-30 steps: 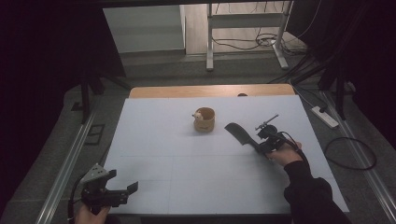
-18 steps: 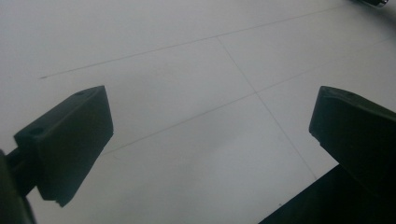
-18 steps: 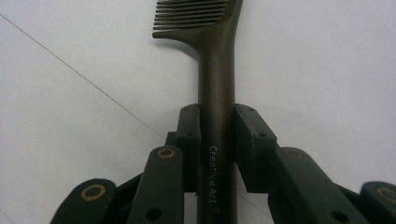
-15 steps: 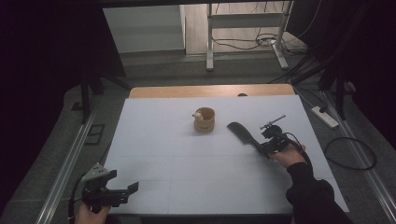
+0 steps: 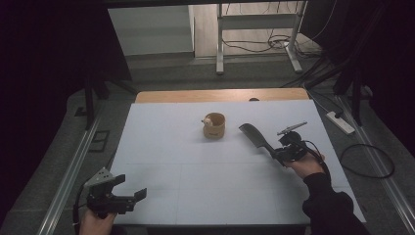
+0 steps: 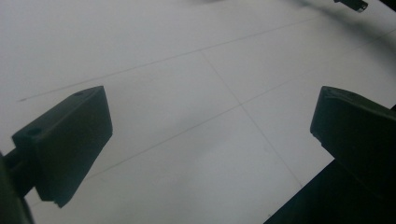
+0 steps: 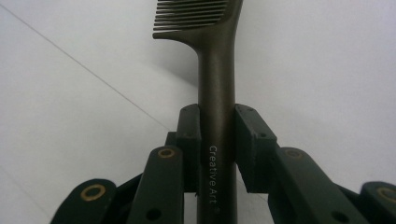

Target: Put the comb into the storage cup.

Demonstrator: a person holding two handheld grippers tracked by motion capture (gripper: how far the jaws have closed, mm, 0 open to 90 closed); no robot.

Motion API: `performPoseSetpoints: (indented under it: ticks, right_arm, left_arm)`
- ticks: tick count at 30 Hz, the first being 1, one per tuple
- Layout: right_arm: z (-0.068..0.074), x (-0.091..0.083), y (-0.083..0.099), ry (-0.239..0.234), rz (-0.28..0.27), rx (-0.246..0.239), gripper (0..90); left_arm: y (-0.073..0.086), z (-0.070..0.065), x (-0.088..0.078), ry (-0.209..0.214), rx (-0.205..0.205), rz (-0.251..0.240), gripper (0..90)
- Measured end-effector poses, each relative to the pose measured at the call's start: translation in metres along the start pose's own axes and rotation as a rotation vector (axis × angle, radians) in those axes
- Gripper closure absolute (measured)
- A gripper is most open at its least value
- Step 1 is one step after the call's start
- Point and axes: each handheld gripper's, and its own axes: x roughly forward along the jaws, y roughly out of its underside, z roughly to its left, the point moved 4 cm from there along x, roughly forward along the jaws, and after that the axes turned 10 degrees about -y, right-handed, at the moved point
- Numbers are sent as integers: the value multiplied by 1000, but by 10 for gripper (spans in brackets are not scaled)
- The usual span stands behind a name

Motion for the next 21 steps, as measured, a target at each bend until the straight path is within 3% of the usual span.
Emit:
performPoseSetpoints:
  ticks: [6,12,16,21]
  right_arm:
    - [6,-5,2,1,-22,-26,724]
    - [9,-10,4,6,-49,-34,724]
    - [10,-14,6,8,-73,-33,724]
    - [13,-16,9,12,-87,-41,724]
  left_arm:
    - [-7,-3,3,19,17,-10,0]
    - [-12,-10,13,68,104,22,0]
    - [-16,-13,19,99,105,31,0]
    - [-24,-14,22,107,106,10,0]
